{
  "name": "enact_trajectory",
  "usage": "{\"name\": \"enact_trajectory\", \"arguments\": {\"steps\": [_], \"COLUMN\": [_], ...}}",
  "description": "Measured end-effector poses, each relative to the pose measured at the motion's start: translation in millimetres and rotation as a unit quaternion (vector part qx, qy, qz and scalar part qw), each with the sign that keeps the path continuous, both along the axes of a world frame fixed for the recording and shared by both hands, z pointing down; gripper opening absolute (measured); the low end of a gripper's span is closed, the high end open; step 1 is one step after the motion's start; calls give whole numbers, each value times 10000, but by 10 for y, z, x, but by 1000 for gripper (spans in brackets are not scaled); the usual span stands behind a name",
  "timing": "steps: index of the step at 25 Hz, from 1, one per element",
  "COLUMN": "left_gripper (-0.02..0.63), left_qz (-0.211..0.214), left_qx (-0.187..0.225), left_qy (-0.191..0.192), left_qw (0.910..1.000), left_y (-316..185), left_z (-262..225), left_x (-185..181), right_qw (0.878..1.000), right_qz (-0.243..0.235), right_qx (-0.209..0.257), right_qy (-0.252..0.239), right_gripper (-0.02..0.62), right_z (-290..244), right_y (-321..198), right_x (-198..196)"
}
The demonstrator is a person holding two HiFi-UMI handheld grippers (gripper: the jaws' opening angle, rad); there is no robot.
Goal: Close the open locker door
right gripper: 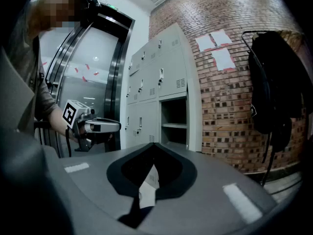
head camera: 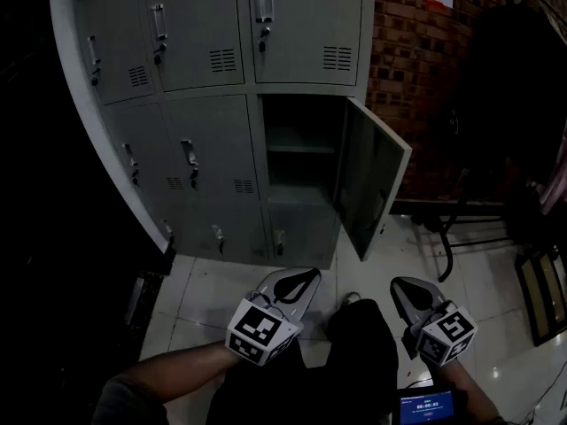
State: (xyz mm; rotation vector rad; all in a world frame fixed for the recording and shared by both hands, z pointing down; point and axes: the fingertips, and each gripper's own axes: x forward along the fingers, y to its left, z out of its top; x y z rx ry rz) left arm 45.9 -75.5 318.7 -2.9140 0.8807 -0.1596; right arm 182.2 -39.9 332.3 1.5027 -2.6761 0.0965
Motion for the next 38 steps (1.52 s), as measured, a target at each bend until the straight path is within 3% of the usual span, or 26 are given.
{"name": "enact_trajectory", "arguments": {"steps": [6, 12, 18, 26, 31, 34, 38], "left_gripper": [2, 2, 2, 3, 3, 3, 3], "left_qz": [178, 122, 72, 43, -148, -253, -348], "left_qx": [129, -12, 84, 150, 14, -106, -121], "left_qy": [212, 591, 576, 546, 620, 619, 572], "left_qw": [9995, 9982, 9983, 9984, 9980, 9977, 9977], "left_y": [-168, -654, -975, -1263, -1534, -1632, -1716], "left_z": [-122, -179, -150, 12, 128, 194, 247], "left_x": [298, 509, 576, 702, 680, 637, 571], "right_qw": [9996, 9973, 9961, 9938, 9923, 9915, 9915], "right_qz": [101, 218, 278, -107, -362, -450, -477], "right_qx": [170, 393, 328, 37, -37, 27, 5], "right_qy": [183, 575, 771, 1103, 1182, 1222, 1209], "right_gripper": [6, 18, 151, 296, 292, 215, 213], "right_z": [-110, -196, -69, 237, 349, 322, 309], "right_y": [-420, -1111, -1448, -1818, -2066, -2124, -2124], "right_x": [118, 234, 352, 374, 301, 227, 123]}}
